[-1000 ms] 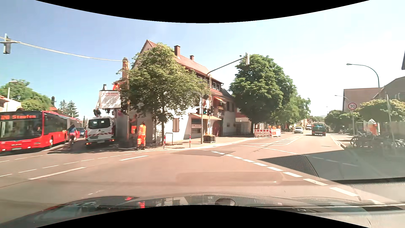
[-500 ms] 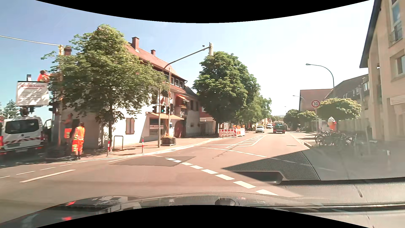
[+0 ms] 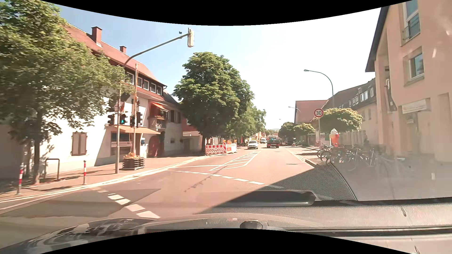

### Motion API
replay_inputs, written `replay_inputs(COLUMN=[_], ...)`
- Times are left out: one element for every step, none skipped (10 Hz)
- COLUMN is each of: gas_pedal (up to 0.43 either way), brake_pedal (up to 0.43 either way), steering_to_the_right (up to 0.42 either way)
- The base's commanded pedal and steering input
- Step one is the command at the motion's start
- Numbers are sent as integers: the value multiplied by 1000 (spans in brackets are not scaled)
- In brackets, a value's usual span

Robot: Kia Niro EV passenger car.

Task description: Follow the waypoints while adhering to traffic rules and regulations

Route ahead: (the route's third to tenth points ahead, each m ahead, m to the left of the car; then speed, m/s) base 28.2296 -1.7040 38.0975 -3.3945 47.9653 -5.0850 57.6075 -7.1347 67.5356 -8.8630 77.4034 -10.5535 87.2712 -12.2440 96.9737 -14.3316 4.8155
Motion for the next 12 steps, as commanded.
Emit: replay_inputs(gas_pedal=[197, 209, 209, 209, 220, 220, 220, 220, 220, 220, 220, 209], brake_pedal=[0, 0, 0, 0, 0, 0, 0, 0, 0, 0, 0, 0], steering_to_the_right=[264, 240, 215, 185, 157, 131, 101, 77, 61, 46, 37, 30])
